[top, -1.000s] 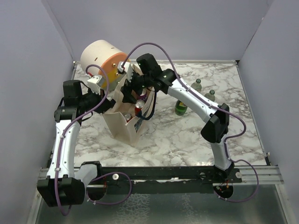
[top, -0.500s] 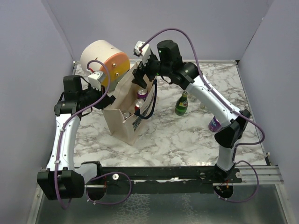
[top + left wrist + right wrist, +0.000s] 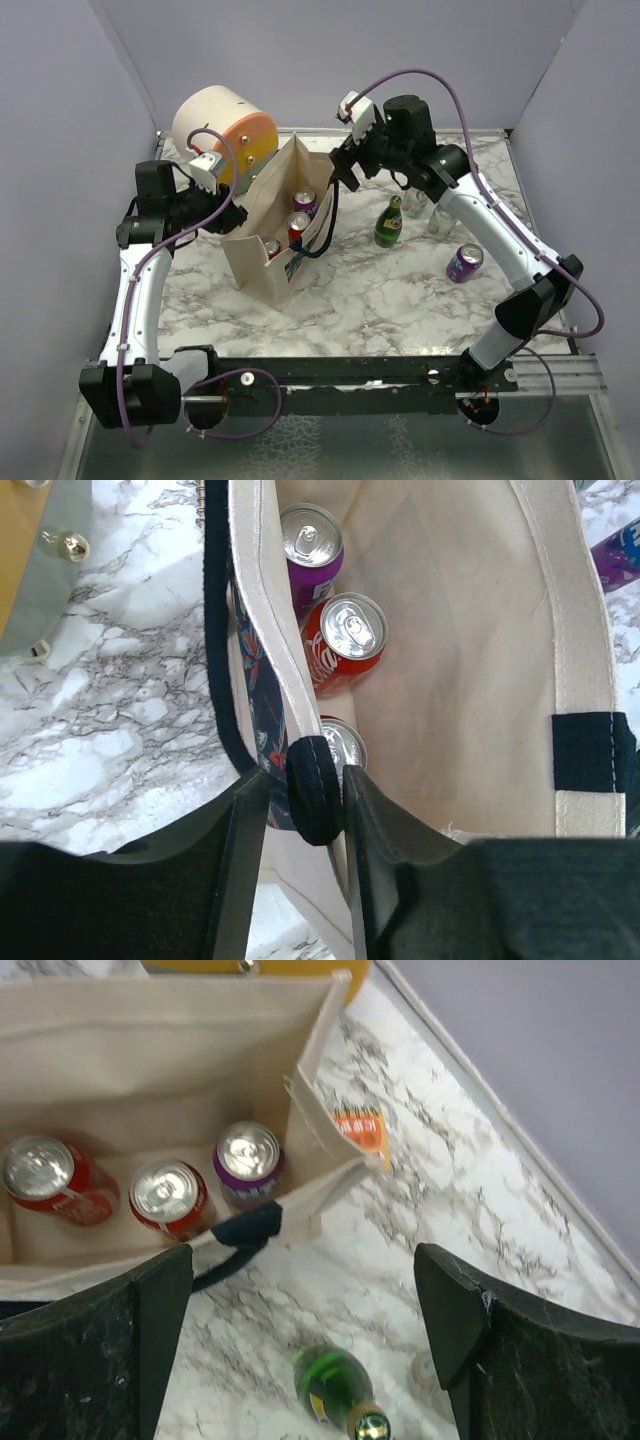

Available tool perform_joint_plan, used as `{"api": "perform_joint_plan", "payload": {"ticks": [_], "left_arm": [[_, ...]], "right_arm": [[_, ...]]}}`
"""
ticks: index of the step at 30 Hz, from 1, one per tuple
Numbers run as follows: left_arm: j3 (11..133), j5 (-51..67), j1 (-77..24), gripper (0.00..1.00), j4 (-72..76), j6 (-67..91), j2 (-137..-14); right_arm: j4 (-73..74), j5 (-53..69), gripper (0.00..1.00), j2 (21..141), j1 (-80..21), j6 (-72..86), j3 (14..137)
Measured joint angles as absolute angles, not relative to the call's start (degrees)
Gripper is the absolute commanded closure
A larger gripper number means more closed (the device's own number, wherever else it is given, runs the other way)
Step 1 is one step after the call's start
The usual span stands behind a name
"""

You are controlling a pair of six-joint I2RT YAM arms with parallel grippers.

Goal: Place the beverage into the canvas bag
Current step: Pick up the drink from the center of the board.

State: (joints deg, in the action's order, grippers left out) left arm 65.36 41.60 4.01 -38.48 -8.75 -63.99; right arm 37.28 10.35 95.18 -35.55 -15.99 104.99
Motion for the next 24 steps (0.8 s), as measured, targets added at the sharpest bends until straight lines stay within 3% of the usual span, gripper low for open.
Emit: {"api": "perform_joint_plan", "payload": {"ticks": [8, 16, 24], "left_arm": [[67.64, 41.82, 4.01, 0.33, -37.39, -8.71, -64.77], [68.84, 41.87, 4.01, 0.27, -34.89, -6.74, -65.95], [71.79, 41.87, 4.01, 0.26, -33.67, -6.09, -68.88]], "right_arm": [[37.78, 9.28, 0.1, 91.64, -27.9, -14.5, 95.68], [37.91, 10.0, 0.12, 87.55, -20.88, -13.26, 87.5], [39.05, 14.41, 0.25, 85.38, -20.12, -13.06, 80.25]]}}
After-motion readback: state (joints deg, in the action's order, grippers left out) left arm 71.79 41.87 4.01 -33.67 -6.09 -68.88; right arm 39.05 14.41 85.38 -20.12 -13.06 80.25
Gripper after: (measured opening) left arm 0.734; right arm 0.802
